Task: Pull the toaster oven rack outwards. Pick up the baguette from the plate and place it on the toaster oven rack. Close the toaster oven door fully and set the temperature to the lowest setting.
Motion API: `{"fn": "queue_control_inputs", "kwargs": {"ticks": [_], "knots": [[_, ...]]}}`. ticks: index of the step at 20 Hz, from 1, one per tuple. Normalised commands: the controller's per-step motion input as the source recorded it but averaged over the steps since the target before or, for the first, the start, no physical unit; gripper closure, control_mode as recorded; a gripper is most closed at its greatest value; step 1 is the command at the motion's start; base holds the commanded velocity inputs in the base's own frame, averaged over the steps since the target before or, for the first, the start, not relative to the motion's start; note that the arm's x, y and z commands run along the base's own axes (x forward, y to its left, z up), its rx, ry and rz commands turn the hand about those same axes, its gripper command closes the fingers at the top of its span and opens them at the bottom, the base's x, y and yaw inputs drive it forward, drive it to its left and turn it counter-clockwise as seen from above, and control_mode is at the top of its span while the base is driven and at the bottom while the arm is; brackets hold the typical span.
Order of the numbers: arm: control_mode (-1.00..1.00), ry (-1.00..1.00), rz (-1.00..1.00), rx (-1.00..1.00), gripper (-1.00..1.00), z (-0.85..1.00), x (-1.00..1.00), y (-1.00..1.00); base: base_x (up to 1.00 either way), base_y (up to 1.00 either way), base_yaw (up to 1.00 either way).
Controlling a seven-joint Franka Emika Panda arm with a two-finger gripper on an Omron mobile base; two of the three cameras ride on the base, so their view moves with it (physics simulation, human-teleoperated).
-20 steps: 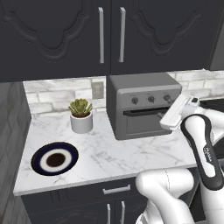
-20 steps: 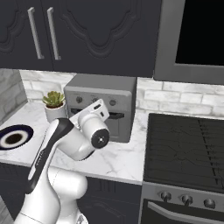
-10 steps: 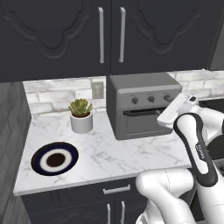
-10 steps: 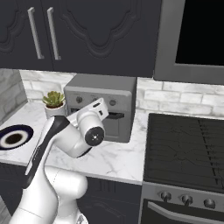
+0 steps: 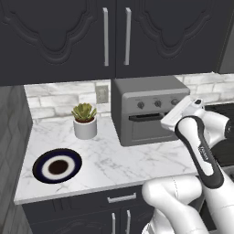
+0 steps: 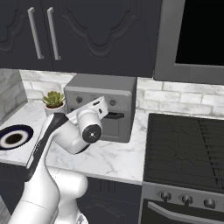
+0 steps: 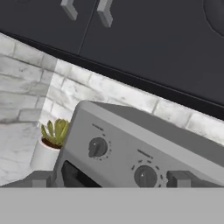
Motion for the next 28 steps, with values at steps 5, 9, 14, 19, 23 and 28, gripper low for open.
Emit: {"fn": "queue_control_inputs", "kwargs": {"ticks": [5,9,14,19,23,28], "knots": [[-1.00,0.00,-0.01,0.04,-1.00,0.00,0.17,0.00,0.00,0.00,0.00],[-1.00,0.00,-0.01,0.06,-1.00,-0.02,0.11,0.00,0.00,0.00,0.00],[-1.00,0.00,-0.03,0.05,-1.00,-0.01,0.06,0.00,0.00,0.00,0.00],[-1.00,0.00,-0.05,0.02,-1.00,-0.05,0.05,0.00,0.00,0.00,0.00],[-1.00,0.00,-0.05,0.03,-1.00,-0.05,0.04,-0.01,0.00,0.00,0.00],[-1.00,0.00,-0.03,0.02,-1.00,-0.05,0.04,-0.06,0.00,0.00,0.00]]}}
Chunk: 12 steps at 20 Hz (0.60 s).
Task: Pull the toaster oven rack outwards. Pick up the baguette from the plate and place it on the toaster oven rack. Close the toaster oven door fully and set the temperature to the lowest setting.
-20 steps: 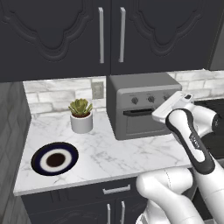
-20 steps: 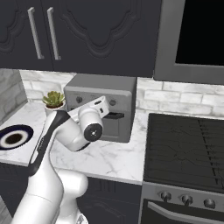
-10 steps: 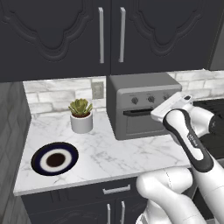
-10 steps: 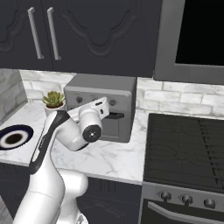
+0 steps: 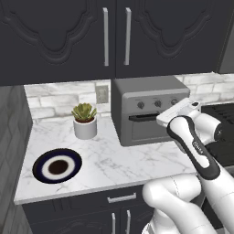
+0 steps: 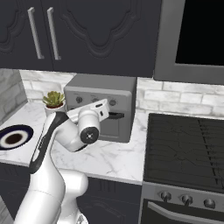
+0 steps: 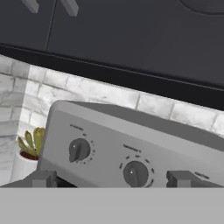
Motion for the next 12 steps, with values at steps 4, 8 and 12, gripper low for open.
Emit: {"fn": "queue_control_inputs", "kwargs": {"ticks": [4,8,12], "knots": [[-1.00,0.00,-0.01,0.02,-1.00,-0.01,0.06,-0.12,0.00,0.00,0.00],[-1.00,0.00,0.00,0.04,-1.00,-0.06,0.08,-0.11,0.00,0.00,0.00],[-1.00,0.00,0.00,0.04,-1.00,-0.09,0.12,-0.06,0.00,0.00,0.00]]}}
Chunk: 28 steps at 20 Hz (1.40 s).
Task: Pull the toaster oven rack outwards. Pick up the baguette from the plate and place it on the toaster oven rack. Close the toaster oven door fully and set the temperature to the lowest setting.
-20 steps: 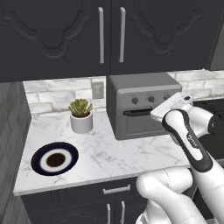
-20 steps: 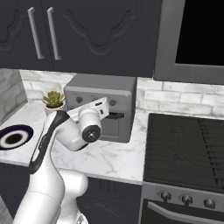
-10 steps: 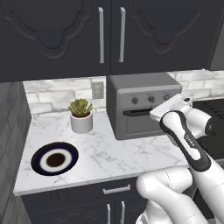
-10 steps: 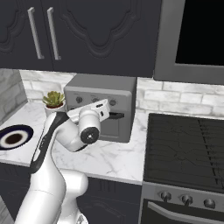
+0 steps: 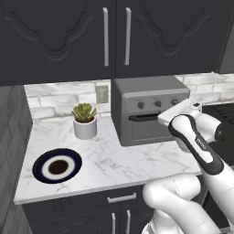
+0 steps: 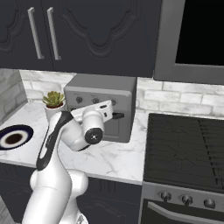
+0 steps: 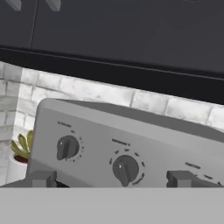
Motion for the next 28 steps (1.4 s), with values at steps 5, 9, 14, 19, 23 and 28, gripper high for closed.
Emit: {"fn": "queue_control_inputs", "kwargs": {"ticks": [5,9,14,19,23,28], "knots": [[-1.00,0.00,0.00,0.03,-1.00,-0.10,0.18,-0.01,0.00,0.00,0.00],[-1.00,0.00,0.00,0.03,-1.00,-0.14,0.22,0.00,0.00,0.00,0.00],[-1.00,0.00,0.00,0.03,-1.00,-0.15,0.22,0.00,0.00,0.00,0.00],[-1.00,0.00,0.00,0.03,-1.00,-0.14,0.20,0.00,0.00,0.00,0.00],[-1.00,0.00,0.00,0.02,-1.00,-0.10,0.17,0.00,0.00,0.00,0.00],[-1.00,0.00,-0.01,0.00,-1.00,-0.08,0.16,0.00,0.00,0.00,0.00]]}}
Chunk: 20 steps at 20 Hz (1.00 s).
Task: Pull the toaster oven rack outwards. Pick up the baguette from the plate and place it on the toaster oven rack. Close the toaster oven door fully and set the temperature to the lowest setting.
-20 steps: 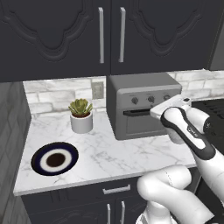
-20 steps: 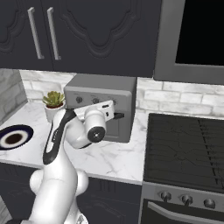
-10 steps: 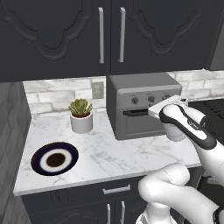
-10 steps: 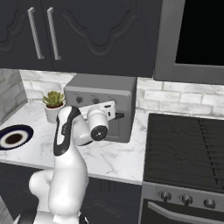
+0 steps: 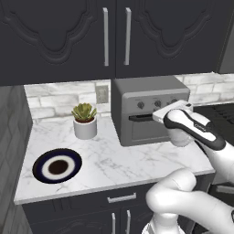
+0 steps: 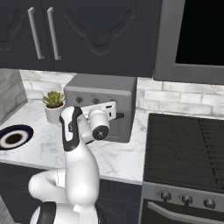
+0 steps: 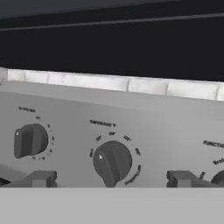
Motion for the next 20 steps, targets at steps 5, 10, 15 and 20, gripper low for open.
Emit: {"fn": "queue_control_inputs", "kwargs": {"ticks": [5,10,15,20], "knots": [[-1.00,0.00,0.00,0.00,-1.00,-0.06,0.16,0.00,0.00,0.00,0.00],[-1.00,0.00,0.00,0.00,-1.00,-0.02,0.18,0.00,0.00,0.00,0.00],[-1.00,0.00,0.00,0.00,-1.00,0.00,0.19,0.00,0.00,0.00,0.00],[-1.00,0.00,0.00,0.00,-1.00,0.00,0.20,0.00,0.00,0.00,0.00]]}}
